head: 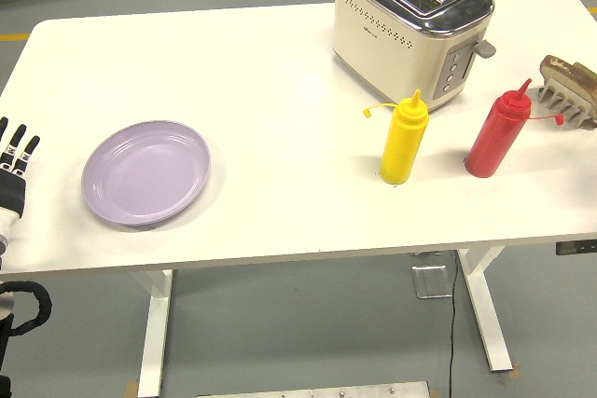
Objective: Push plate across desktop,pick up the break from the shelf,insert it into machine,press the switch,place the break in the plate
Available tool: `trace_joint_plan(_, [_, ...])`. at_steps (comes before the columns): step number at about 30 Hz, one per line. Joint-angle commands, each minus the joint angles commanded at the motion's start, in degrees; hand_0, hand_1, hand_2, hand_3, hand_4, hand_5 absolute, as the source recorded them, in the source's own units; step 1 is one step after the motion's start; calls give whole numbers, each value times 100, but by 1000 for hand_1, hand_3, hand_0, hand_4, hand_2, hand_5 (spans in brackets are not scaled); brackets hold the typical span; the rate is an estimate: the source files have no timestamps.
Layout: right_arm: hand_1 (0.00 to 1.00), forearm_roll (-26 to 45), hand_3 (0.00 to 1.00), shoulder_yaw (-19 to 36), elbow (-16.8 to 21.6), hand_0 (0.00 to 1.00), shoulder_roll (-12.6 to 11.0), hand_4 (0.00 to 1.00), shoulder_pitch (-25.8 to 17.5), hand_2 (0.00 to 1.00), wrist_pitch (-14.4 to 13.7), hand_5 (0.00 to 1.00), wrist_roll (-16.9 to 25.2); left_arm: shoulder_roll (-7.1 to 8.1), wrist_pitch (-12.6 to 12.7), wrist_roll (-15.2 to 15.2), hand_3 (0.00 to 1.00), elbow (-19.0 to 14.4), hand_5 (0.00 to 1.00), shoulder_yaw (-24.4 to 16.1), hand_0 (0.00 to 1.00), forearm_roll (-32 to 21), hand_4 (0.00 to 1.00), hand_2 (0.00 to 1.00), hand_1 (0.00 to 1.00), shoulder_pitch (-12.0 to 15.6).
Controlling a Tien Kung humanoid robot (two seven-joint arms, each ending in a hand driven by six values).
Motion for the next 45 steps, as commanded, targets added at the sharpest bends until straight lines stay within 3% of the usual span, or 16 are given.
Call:
trace_joint_plan(7, [835, -912, 848, -85, -11, 899, -53, 601, 38, 855, -60, 135, 241, 14, -55, -3, 907, 327, 998, 361, 856, -54, 626, 981, 904, -266])
trace_joint_plan(20, [871, -2774, 905, -246, -94, 930, -240, 660, 148, 905, -163, 118, 438, -35, -99, -11, 910, 558, 998, 909, 859, -139, 628, 983, 907, -517])
trace_joint_plan(29, [892, -4049, 929, -431, -265, 948, -549, 696, 339, 923, 35, 126, 431, -100, -112, -36, 909, 689, 998, 1228, 860, -224, 635, 986, 909, -650])
trace_joint_plan(36, [894, -4671, 934, -582, -534, 948, -748, 711, 543, 921, 242, 123, 338, -189, -118, -60, 909, 768, 998, 1516, 860, -296, 634, 986, 909, -775])
trace_joint_plan(45, [892, -4931, 932, -808, -938, 948, -927, 723, 793, 920, 363, 132, 317, -351, -120, -104, 908, 835, 998, 1928, 860, -413, 636, 984, 909, -934])
